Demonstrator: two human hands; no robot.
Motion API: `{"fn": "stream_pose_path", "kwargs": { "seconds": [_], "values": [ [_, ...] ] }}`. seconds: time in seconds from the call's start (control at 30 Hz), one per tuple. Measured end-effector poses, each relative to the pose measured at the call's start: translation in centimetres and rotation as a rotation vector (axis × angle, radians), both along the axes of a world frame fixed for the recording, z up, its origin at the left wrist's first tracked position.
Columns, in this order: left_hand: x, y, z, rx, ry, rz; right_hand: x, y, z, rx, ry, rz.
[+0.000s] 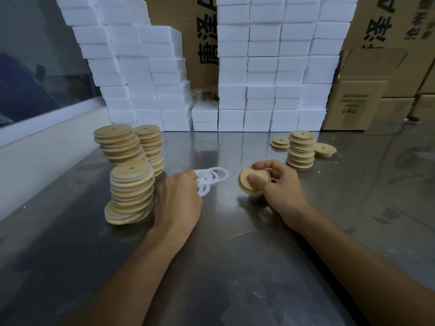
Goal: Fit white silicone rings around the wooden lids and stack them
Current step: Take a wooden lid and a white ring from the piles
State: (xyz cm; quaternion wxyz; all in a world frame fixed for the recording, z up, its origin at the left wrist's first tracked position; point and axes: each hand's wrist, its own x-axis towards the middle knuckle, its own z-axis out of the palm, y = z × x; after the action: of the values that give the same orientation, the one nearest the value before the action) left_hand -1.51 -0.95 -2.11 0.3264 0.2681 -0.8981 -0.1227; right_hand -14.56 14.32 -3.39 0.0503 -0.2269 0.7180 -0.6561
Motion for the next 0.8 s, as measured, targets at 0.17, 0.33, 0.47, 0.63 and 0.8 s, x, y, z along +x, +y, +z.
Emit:
{"fn": "stream_pose_path", "kwargs": {
  "seconds": [0.17, 0.33, 0.47, 0.63, 0.8],
  "values": [
    [0.0, 0.5, 0.6, -0.08, 0.285, -0.225, -0.1, -0.1, -0.1, -0.059, 0.039, -0.018],
    [-0.8, 2.5, 0.4, 0.611, 0.408, -0.447, 0.3, 0.0, 0.4, -0.055, 0.104, 0.0],
    [-1.0, 2.6, -0.1, 0.902, 0.426, -0.457, 1.5, -0.1, 1.3, -0.113, -0.034, 0.175],
    [-1.3, 2.6, -0.5, 0.984, 0.421, -0.451, 2.5, -1.0, 1.0, -0.029, 0.241, 0.226],
    [-1.7, 2.7, -0.9, 0.998, 0.448, -0.355, 2.4, -1.1, 0.7, -0.064, 0.277, 0.209]
  ]
}}
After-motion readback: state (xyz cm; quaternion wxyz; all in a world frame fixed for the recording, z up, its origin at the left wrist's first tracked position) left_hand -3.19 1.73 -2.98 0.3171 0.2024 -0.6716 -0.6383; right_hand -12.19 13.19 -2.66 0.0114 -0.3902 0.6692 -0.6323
